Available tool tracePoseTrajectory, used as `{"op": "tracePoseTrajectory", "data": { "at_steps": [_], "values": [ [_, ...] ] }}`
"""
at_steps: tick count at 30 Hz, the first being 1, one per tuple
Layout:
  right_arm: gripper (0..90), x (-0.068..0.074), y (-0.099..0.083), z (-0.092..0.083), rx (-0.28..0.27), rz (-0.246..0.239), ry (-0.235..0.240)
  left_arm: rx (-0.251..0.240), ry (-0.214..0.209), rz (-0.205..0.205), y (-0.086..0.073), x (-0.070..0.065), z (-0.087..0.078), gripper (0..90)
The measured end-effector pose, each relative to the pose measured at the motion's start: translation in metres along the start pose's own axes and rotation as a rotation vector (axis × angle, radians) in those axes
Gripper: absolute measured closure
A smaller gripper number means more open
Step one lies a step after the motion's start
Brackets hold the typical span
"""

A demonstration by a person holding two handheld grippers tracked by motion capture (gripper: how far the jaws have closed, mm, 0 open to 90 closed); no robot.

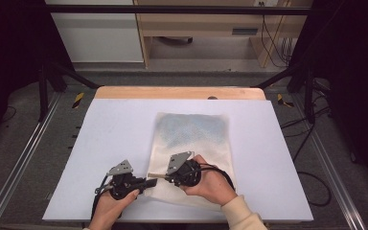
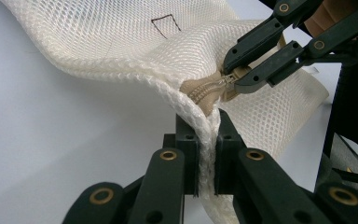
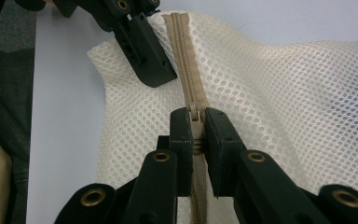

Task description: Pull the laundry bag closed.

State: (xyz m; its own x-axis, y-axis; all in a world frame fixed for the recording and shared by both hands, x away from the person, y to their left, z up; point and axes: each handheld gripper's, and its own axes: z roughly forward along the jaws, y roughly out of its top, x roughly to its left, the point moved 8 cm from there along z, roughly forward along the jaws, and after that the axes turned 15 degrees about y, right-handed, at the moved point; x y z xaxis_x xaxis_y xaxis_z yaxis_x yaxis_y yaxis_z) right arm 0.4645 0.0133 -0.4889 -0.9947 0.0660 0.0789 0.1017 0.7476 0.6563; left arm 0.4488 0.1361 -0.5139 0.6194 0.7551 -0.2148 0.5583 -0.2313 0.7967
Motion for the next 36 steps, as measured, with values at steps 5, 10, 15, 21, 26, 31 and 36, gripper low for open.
{"op": "tracePoseTrajectory", "data": {
  "at_steps": [5,10,15,21,26,31,36],
  "values": [
    [82.1,0.000,-0.002,-0.001,0.001,0.003,-0.002,-0.001,0.000,-0.001,0.000,0.000,0.000,83.6],
    [82.0,-0.001,-0.004,-0.003,0.001,0.005,-0.005,-0.002,0.001,0.001,0.000,0.000,0.000,83.6],
    [82.0,0.000,-0.006,-0.005,-0.001,0.009,-0.010,0.001,-0.006,0.000,0.000,-0.001,0.000,83.6],
    [82.0,-0.002,-0.007,-0.008,0.000,0.009,-0.018,-0.001,-0.002,0.002,0.000,0.000,0.000,83.6],
    [82.0,-0.003,-0.010,-0.011,0.001,0.018,-0.026,0.000,-0.003,-0.001,0.000,0.001,-0.001,83.5],
    [82.0,-0.003,-0.012,-0.015,-0.006,0.025,-0.029,0.000,-0.005,0.001,0.000,0.000,0.000,83.4],
    [82.0,-0.002,-0.015,-0.017,0.000,0.023,-0.035,0.003,-0.005,0.000,-0.001,0.001,0.000,83.4]
  ]
}}
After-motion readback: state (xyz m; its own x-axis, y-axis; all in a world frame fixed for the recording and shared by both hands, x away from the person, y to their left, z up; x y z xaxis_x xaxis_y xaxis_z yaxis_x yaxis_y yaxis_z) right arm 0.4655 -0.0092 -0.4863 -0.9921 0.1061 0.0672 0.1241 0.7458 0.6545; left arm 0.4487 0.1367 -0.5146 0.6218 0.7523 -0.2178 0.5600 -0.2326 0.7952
